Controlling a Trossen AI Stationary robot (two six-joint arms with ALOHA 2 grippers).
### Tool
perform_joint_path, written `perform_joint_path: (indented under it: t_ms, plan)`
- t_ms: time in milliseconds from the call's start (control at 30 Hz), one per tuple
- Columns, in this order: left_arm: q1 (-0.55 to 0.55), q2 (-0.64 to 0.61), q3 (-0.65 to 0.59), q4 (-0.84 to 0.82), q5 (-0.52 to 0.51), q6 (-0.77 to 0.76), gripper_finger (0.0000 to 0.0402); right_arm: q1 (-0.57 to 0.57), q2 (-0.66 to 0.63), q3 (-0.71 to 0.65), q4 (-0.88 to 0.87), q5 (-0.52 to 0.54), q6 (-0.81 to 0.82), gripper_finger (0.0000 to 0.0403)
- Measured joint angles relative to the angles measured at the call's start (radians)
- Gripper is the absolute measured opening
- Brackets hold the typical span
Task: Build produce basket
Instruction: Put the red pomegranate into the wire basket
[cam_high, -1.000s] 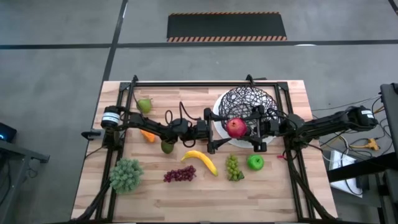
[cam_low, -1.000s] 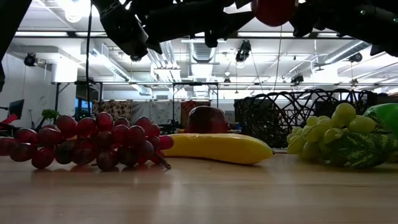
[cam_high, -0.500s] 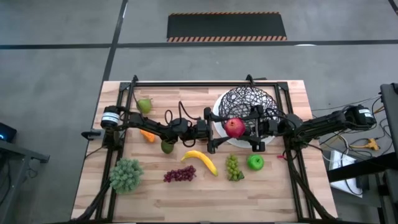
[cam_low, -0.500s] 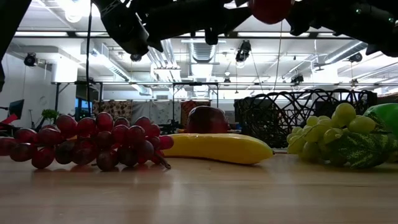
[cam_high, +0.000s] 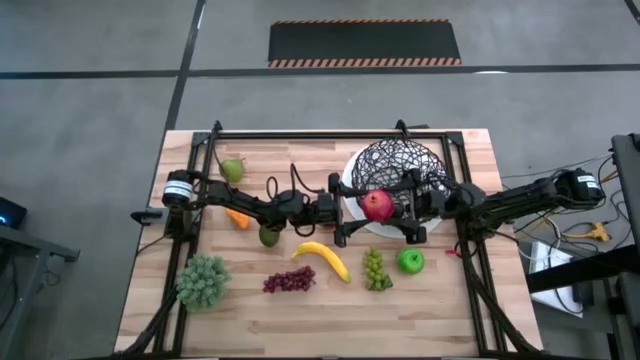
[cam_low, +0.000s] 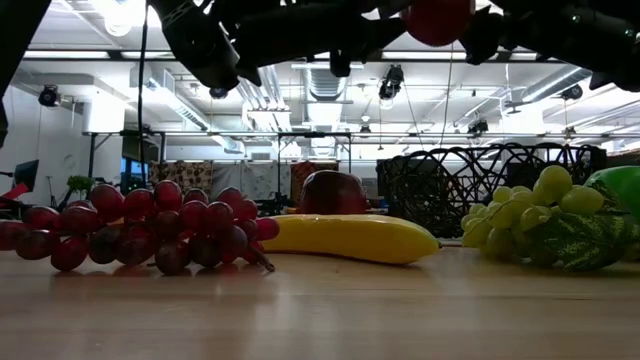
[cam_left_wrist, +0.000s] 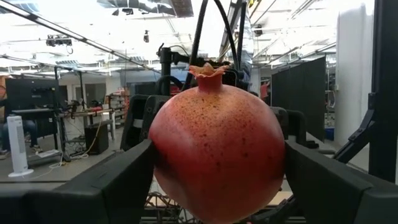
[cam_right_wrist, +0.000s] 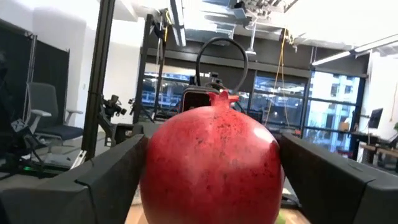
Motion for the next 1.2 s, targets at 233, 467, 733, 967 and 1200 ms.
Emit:
perform_joint_path:
  t_ms: [233,467,733,967,1200]
  plan:
    - [0.0,-0.009,-0.005,-0.063,-0.008,0.013,0.0309,0.0,-0.018,0.0,-0.044,0.02,0.02,0.0367]
    - [0.001,-0.054,-0.038,-0.181,-0.036,0.03,0.0308,0.0,-0.039,0.007,-0.118,0.05,0.045,0.0368]
    - [0.001,-0.081,-0.042,-0.347,-0.058,0.057,0.0308,0.0,-0.038,0.129,-0.428,0.09,0.066,0.0368]
    - [0.001,-0.082,-0.049,-0.359,-0.058,0.07,0.0308,0.0,-0.036,0.28,-0.726,0.101,0.093,0.0357]
    - [-0.004,-0.082,-0.035,-0.355,-0.057,0.111,0.0308,0.0,-0.036,0.287,-0.735,0.101,0.116,0.0283]
